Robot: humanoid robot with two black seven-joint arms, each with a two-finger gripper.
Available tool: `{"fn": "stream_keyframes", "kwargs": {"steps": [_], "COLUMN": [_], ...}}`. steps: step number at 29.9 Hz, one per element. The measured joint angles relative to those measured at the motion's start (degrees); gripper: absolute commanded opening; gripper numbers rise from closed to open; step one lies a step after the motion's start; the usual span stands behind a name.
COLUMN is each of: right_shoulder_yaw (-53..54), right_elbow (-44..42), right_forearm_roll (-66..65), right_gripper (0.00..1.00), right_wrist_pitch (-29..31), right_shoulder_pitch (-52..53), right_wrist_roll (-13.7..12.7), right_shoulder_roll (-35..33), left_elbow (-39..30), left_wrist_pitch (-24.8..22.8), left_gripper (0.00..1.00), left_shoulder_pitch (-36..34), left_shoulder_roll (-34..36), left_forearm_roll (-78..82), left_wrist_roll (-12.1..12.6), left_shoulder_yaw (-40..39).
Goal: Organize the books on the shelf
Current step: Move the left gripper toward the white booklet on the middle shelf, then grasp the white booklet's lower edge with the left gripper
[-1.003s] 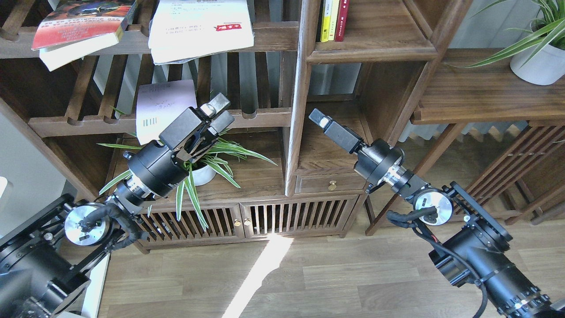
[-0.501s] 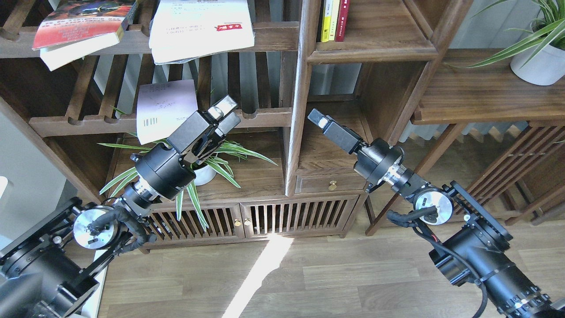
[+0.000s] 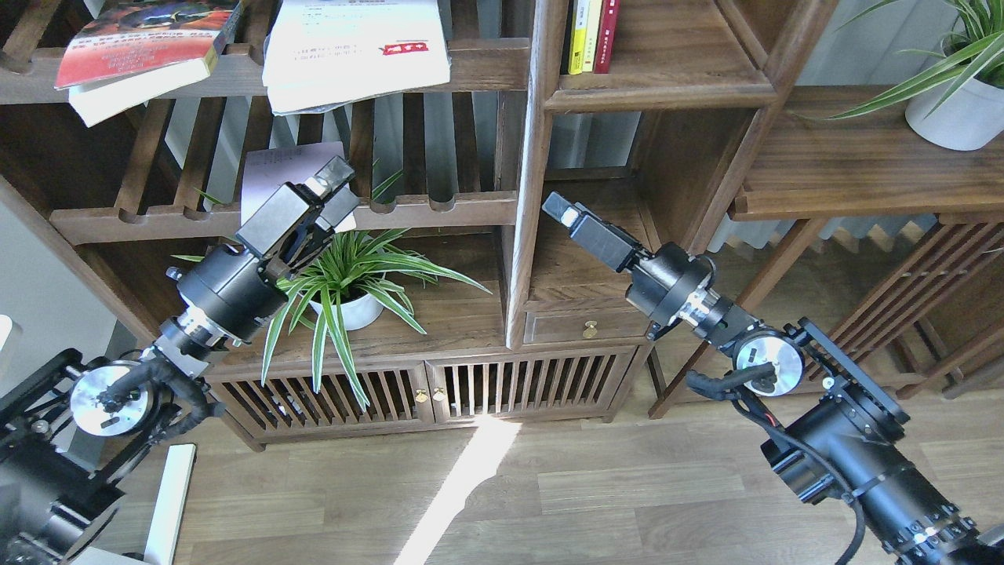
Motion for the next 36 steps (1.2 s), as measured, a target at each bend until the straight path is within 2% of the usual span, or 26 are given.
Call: {"fn": "stream_keyframes", "kwargs": {"steps": [8,16,20,27,32,36], "right_shoulder_yaw": [-1.2,-2.1,-1.4,-0.2,-0.2,-0.2], "right_elbow": [-0.2,-0.4,-0.5,-0.7,-0.7,-0.7], "right_forearm_roll": [-0.1,-0.2,-0.2,-0.2,-0.2,-0.2], "right_gripper": [1.0,1.0,1.0,1.0,1.0,1.0], "right_wrist_pitch": [-0.5,-0.7,-1.5,-2.3,-2.4,-2.4], "right_shoulder_pitch": [2.2,3.6,3.4,3.4,3.4,3.3], "right_wrist_roll": [-0.6,-1.4,-1.0,-0.6,-0.6,-0.6], "right_shoulder_roll": [-0.1,0.4,3.4,7.3,7.5,7.5], "left_elbow": [0.2,0.6,2.2,3.2,3.3,3.2], "left_wrist_pitch": [0.0,0.0,0.0,0.0,0.5,4.7], "left_gripper": [0.98,0.96,0.97,0.97,0.97,0.96], "left_shoulder_pitch": [3.3,7.8,8.1,8.0,8.1,8.1], "left_shoulder_roll": [3.0,0.0,-3.7,-6.7,-7.9,-8.6], "left_forearm_roll": [-0.2,-3.2,-4.7,-6.8,-10.2,-13.9], "left_wrist_roll": [-0.1,-2.0,-4.2,-11.2,-12.6,-12.7], "left_shoulder_yaw": [0.5,0.5,-0.1,-0.4,-0.2,-0.1]}}
